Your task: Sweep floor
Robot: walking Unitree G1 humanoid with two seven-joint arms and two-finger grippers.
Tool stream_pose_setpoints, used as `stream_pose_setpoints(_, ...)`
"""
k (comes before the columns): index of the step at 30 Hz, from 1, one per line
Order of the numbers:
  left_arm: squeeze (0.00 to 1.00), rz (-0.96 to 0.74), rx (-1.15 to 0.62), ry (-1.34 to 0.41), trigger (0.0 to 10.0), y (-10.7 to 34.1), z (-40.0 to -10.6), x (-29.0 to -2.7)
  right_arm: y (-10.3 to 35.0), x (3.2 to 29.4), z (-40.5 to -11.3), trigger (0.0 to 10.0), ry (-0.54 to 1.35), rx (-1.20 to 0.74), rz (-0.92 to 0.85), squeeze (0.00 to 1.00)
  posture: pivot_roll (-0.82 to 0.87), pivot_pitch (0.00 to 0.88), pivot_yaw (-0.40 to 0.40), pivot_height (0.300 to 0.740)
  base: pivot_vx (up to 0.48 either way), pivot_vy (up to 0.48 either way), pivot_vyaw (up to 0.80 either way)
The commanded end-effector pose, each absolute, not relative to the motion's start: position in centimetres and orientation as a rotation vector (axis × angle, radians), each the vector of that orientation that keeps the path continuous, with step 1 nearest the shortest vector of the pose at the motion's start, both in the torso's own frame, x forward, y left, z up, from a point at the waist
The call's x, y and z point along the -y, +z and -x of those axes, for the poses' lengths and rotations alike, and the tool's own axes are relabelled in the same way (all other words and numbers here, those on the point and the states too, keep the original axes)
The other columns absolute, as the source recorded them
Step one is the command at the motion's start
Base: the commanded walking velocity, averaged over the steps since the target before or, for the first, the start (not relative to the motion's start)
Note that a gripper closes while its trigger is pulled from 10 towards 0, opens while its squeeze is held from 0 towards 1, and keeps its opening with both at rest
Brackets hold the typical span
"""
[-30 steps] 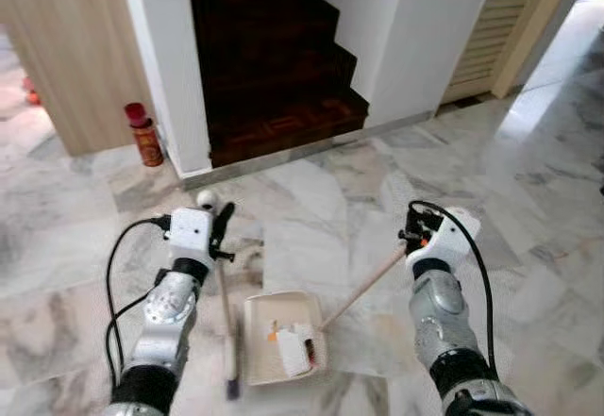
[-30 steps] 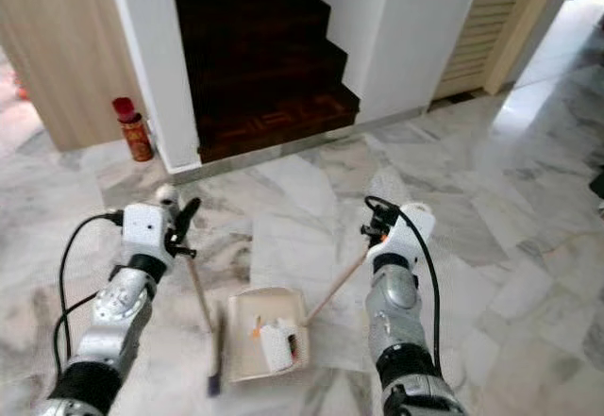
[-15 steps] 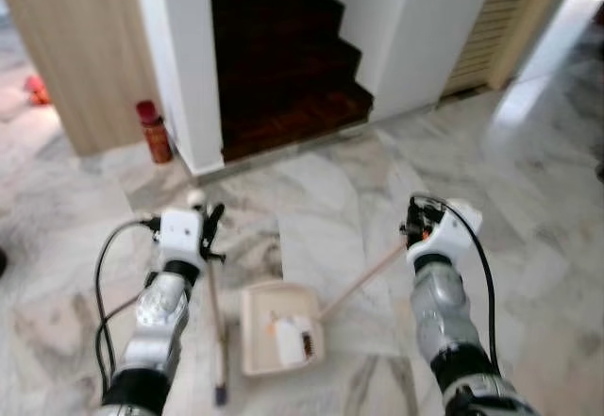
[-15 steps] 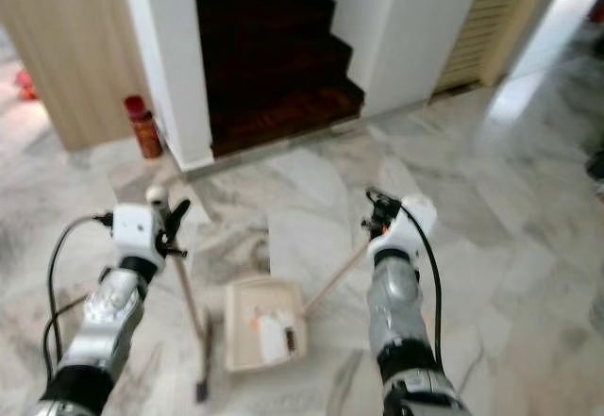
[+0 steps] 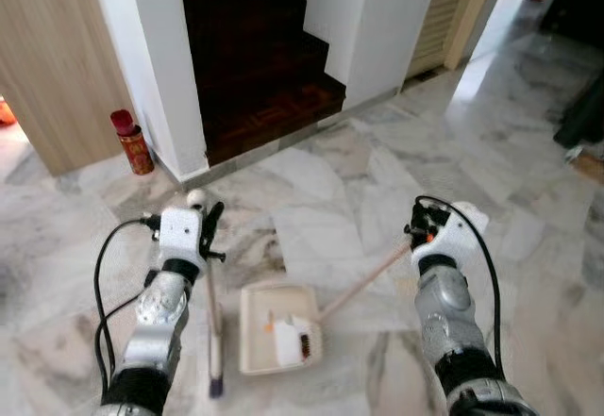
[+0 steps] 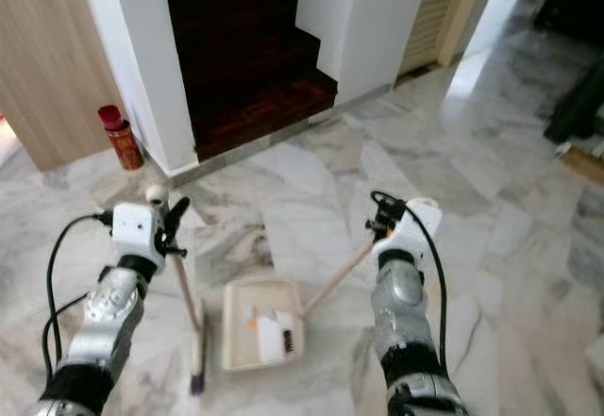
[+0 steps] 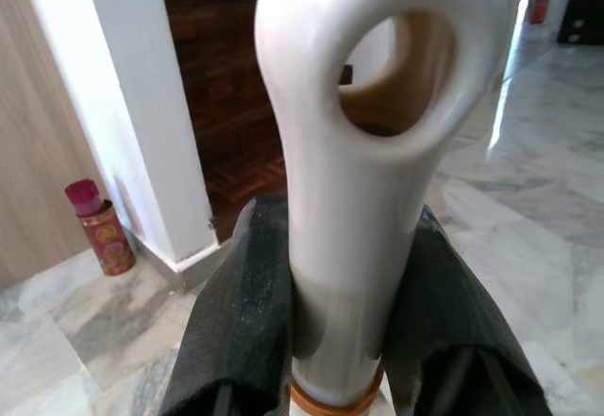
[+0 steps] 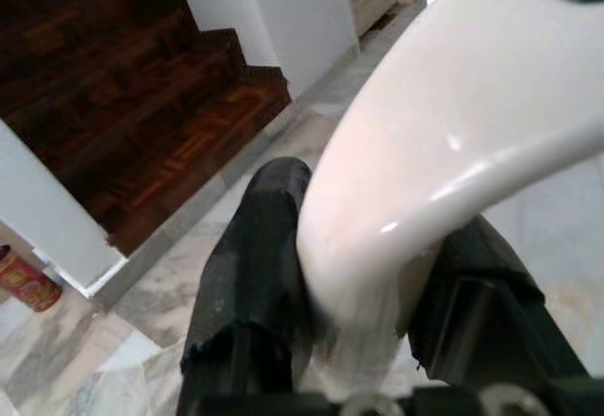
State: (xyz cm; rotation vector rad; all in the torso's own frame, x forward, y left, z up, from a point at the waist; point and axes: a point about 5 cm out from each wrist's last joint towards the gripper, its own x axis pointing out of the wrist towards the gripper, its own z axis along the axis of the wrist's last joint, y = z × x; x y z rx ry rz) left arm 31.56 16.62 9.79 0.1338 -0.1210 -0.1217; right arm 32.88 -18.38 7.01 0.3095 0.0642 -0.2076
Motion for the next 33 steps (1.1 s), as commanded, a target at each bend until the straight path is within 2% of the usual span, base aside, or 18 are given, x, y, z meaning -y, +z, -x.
stream_pose_setpoints(1,0.0,-0.122,0.165,-0.122,10.0,10.81,-31.82,-16.52,8.73,18.38,-33.61,10.0,-0.192,0.004,-0.298,0.0,0.03,0.0,-0.071,0.74,0.0,0.356,0.0)
stream_pose_setpoints(33,0.0,-0.142,0.168,-0.115,10.0,11.08,-31.96,-17.22,8.43,17.49,-33.67,10.0,-0.175,-0.018,-0.309,0.0,0.04,0.0,-0.06,0.74,0.0,0.361,0.0)
